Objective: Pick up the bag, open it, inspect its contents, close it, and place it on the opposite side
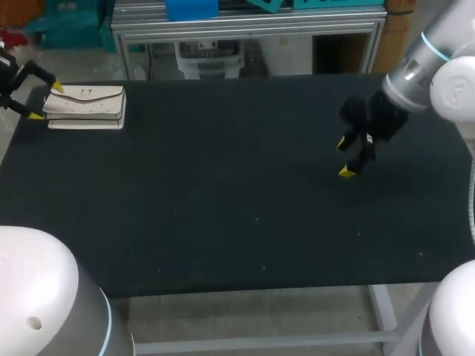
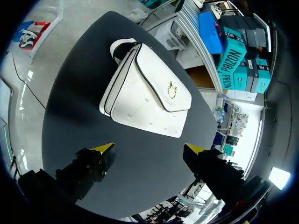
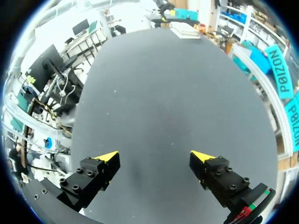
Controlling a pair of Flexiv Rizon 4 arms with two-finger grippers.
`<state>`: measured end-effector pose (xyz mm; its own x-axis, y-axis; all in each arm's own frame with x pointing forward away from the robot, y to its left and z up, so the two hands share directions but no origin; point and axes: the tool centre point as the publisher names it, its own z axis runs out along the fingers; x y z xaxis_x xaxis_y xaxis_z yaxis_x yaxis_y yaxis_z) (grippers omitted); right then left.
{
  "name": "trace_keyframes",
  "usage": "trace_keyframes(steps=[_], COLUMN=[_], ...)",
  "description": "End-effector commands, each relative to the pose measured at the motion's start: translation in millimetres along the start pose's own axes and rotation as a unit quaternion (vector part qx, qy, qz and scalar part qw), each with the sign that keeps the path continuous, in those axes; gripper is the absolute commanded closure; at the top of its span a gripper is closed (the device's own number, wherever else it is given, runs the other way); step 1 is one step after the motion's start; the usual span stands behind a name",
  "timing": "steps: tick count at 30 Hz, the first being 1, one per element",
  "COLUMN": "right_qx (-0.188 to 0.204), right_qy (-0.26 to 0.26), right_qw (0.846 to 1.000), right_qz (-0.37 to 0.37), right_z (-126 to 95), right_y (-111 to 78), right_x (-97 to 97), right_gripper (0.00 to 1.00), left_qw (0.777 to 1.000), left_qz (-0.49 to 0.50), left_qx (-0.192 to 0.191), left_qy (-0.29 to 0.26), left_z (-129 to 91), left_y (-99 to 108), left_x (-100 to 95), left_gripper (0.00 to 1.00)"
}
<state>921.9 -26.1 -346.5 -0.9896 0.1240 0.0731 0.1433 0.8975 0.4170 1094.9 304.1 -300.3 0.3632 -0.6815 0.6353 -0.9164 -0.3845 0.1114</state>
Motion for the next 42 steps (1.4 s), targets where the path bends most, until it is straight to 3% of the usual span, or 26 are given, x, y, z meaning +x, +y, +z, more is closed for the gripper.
trace_keyframes(steps=[1, 9, 15, 19, 22, 23, 24, 28, 32, 42], right_qx=[0.006, 0.006, 0.006, 0.006, 0.006, 0.006, 0.006, 0.006, 0.006, 0.006], right_qy=[0.028, 0.028, 0.028, 0.028, 0.028, 0.028, 0.028, 0.028, 0.028, 0.028], right_qw=[1.0, 1.0, 1.0, 1.0, 1.0, 1.0, 1.0, 1.0, 1.0, 1.0], right_qz=[-0.008, -0.008, -0.008, -0.008, -0.008, -0.008, -0.008, -0.008, -0.008, -0.008], right_z=[2, 2, 2, 2, 2, 2, 2, 2, 2, 2], right_y=[3.3, 3.3, 3.3, 3.3, 3.3, 3.3, 3.3, 3.3, 3.3, 3.3], right_x=[-5.0, -5.0, -5.0, -5.0, -5.0, -5.0, -5.0, -5.0, -5.0, -5.0], right_gripper=[0.0, 0.0, 0.0, 0.0, 0.0, 0.0, 0.0, 0.0, 0.0, 0.0], left_qw=[1.0, 0.999, 0.999, 0.999, 0.999, 0.999, 0.999, 0.998, 0.997, 0.994], left_qz=[0.005, 0.009, 0.012, 0.012, 0.01, 0.009, 0.009, 0.013, 0.026, 0.07], left_qx=[-0.029, -0.041, -0.044, -0.044, -0.043, -0.044, -0.044, -0.053, -0.065, -0.076], left_qy=[0.011, 0.013, 0.005, 0.007, 0.008, 0.008, 0.007, 0.014, 0.021, 0.036], left_z=[5, 19, 27, 26, 25, 25, 25, 27, 35, 62], left_y=[-22, -47, -62, -69, -72, -72, -72, -67, -47, 30], left_x=[-13.4, -22.3, -21.2, -22.8, -25.4, -26.6, -27.7, -30.6, -24.6, 8.3], left_gripper=[0.0, 0.0, 0.23, 0.31, 0.69, 0.9, 1.0, 1.0, 1.0, 1.0])
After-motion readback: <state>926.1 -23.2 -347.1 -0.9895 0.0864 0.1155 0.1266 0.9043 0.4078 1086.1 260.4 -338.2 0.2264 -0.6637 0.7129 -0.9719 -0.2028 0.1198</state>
